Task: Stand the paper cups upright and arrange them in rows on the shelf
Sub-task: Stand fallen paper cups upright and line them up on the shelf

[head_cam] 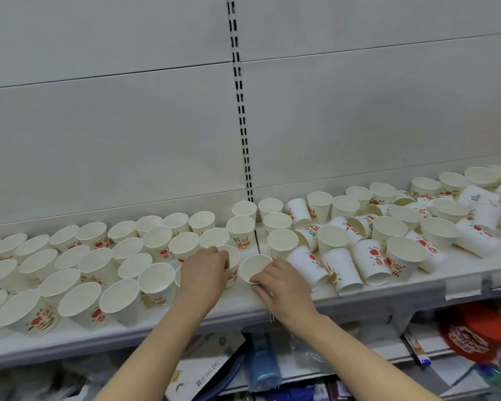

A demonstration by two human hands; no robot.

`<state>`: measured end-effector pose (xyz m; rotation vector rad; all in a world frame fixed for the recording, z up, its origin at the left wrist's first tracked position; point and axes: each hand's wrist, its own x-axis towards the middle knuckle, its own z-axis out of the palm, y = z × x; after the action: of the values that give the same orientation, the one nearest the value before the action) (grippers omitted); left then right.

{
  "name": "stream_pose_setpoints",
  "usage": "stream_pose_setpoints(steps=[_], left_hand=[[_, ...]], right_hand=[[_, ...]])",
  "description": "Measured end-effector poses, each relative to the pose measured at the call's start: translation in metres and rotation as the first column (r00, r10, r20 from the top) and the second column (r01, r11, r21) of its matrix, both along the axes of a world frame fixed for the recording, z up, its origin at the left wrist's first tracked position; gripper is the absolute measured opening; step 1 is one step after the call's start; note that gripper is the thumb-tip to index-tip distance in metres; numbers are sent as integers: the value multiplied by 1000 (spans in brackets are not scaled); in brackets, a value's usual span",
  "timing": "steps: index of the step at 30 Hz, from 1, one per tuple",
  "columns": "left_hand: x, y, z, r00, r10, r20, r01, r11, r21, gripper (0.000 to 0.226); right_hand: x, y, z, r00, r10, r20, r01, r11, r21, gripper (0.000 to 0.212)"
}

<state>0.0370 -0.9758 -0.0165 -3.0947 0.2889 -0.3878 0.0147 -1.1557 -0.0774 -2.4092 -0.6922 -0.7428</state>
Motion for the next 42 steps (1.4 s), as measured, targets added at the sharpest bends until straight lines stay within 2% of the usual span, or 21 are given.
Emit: stream_pose_setpoints(steps=[4, 6, 8, 10, 13, 15, 17, 18, 21, 23, 25, 27, 29, 33, 35, 37, 39, 42], left_hand=[[-7, -5, 10, 1000, 13, -5, -14, 989, -147, 23], [-6, -17, 22, 996, -24, 85, 43, 971, -235, 23], [0, -38, 30, 989, -100, 113, 125, 960, -251, 21], [11, -65, 32, 978, -193, 81, 205, 963, -176, 25], [29, -103, 21, 968, -247, -49, 247, 969, 0, 29], [36, -118, 11, 970, -222, -94, 233, 963, 135, 20], [36, -121, 12, 979, -197, -57, 206, 947, 245, 5], [35, -120, 13, 984, -179, -24, 179, 943, 280, 6], [34, -105, 14, 996, -68, -66, 85, 949, 302, 17], [34, -97, 16, 998, -4, -69, 23, 960, 280, 18], [32, -95, 14, 996, 8, -91, 8, 985, 174, 16], [29, -97, 11, 995, -21, -98, 24, 999, 28, 22], [27, -103, 10, 996, -67, -50, 64, 997, -53, 34], [31, -112, 5, 987, -136, -83, 132, 990, -54, 37], [33, -113, 7, 982, -151, -115, 130, 976, -177, 31], [33, -111, 12, 979, -160, -124, 103, 922, -374, 23], [28, -109, 15, 982, -161, -97, 99, 881, -463, 12], [16, -100, 8, 982, -173, -69, 137, 922, -363, 12]], right_hand=[[2, 4, 4, 999, 14, -37, -14, 1000, -3, 19], [-1, -2, 10, 1000, 4, 18, -5, 999, 35, 21], [-5, -16, 14, 993, -59, 100, 51, 996, 80, 21], [-6, -40, 15, 978, -160, 137, 150, 985, 81, 22], [-6, -74, 10, 962, -263, 70, 264, 964, -8, 29], [-7, -86, 8, 960, -279, 8, 278, 956, -93, 39], [-6, -91, 9, 958, -284, -36, 275, 948, -158, 48], [-6, -92, 11, 957, -285, -56, 271, 945, -182, 51], [-3, -88, 12, 946, -311, -96, 278, 925, -260, 64], [0, -84, 10, 933, -341, -117, 290, 902, -319, 74], [1, -80, 9, 918, -367, -148, 296, 885, -360, 79], [3, -77, 7, 908, -382, -172, 305, 884, -355, 76], [5, -75, 6, 902, -386, -192, 312, 892, -327, 72], [4, -70, 2, 887, -401, -228, 360, 911, -201, 71], [1, -68, 4, 882, -381, -277, 372, 924, -86, 70], [-1, -67, 5, 880, -335, -336, 350, 937, -18, 66], [-2, -69, 9, 909, -306, -282, 326, 945, 25, 55], [7, -83, 18, 963, -269, 10, 268, 963, 36, 32]])
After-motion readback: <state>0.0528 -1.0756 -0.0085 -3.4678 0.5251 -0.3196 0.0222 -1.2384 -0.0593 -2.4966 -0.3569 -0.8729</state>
